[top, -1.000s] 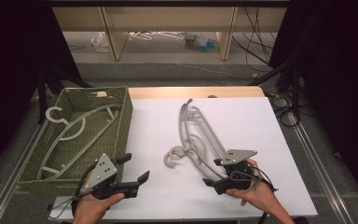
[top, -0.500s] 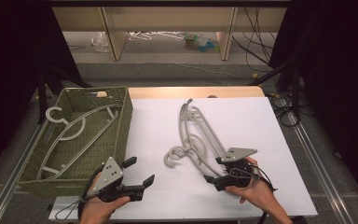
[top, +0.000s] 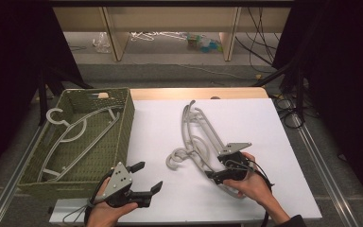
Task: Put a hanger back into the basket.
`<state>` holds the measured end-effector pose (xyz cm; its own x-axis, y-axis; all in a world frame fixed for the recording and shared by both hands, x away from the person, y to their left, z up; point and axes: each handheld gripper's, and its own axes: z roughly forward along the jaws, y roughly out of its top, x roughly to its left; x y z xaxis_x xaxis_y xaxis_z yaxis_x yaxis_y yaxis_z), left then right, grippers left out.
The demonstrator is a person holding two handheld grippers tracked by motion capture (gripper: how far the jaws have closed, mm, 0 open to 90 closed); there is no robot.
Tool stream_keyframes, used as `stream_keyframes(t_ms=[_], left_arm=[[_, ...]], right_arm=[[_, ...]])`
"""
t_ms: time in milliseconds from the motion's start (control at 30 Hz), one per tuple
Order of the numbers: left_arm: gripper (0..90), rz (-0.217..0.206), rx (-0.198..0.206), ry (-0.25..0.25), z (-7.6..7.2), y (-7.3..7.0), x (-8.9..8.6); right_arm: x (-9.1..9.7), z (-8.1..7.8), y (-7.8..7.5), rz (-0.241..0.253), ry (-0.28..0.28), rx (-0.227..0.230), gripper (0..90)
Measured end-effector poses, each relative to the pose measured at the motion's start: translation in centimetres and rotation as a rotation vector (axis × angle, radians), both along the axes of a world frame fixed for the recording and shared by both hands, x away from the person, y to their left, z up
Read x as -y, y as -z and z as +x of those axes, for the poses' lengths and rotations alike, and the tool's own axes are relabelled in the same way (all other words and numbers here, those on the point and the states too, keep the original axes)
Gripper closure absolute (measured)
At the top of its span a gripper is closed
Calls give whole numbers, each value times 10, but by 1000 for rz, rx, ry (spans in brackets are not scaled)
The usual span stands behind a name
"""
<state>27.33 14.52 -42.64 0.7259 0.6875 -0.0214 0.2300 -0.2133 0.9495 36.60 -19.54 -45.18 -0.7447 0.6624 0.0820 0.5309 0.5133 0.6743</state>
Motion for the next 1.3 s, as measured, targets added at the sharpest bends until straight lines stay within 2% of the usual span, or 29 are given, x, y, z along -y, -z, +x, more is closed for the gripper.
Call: stream_keyframes(t_ms=[67, 100, 167, 200, 233, 267, 300, 333, 367, 533, 700, 867, 900, 1000, 1200, 1233, 1300], left_arm=[[168, -1, -6, -3, 1, 2, 0], [168, 3, -9, -5, 0, 2, 0], [168, 6, -8, -3, 1, 2, 0], [168, 7, -2, 1, 1, 2, 0], [168, 5, -3, 2, 1, 1, 0], [168, 2, -6, -3, 1, 1, 0], [168, 8, 2, 1, 2, 1, -1], [168, 6, -6, -1, 2, 2, -1], [168, 12, -9, -3, 2, 2, -1], [169, 13, -7, 4, 0, 2, -1], [171, 19, -9, 4, 1, 3, -1], [174, 29, 0, 10, 1, 3, -1], [174, 29, -1, 10, 1, 3, -1], [176, 30, 0, 9, 0, 3, -2], [180, 34, 1, 6, 0, 2, -3], [180, 35, 2, 7, 0, 2, -3], [181, 40, 5, 9, 0, 2, -4]], right_arm=[[-2, 6, 3, -4, 6, -12, 259], [-2, 8, 4, -21, 2, -35, 265], [-4, 12, 7, -39, -8, -41, 291], [-7, 13, 8, -43, 1, -83, 304], [-9, 15, 11, -52, -6, -83, 314], [-11, 16, 11, -68, -2, -113, 330], [-12, 17, 13, -82, -10, -109, 345], [-13, 19, 15, -92, -19, -113, 352], [-14, 20, 15, -104, -18, -132, 363], [-21, 25, 19, -135, -54, -158, 482], [-25, 29, 17, -133, -62, -187, 568], [-29, 32, 16, -142, -51, -216, 607], [-29, 33, 16, -136, -53, -215, 650], [-28, 33, 16, -114, -43, -241, 673], [-28, 31, 14, -123, -29, -224, 708], [-28, 30, 13, -128, -18, -228, 745], [-28, 29, 10, -112, -35, -224, 759]])
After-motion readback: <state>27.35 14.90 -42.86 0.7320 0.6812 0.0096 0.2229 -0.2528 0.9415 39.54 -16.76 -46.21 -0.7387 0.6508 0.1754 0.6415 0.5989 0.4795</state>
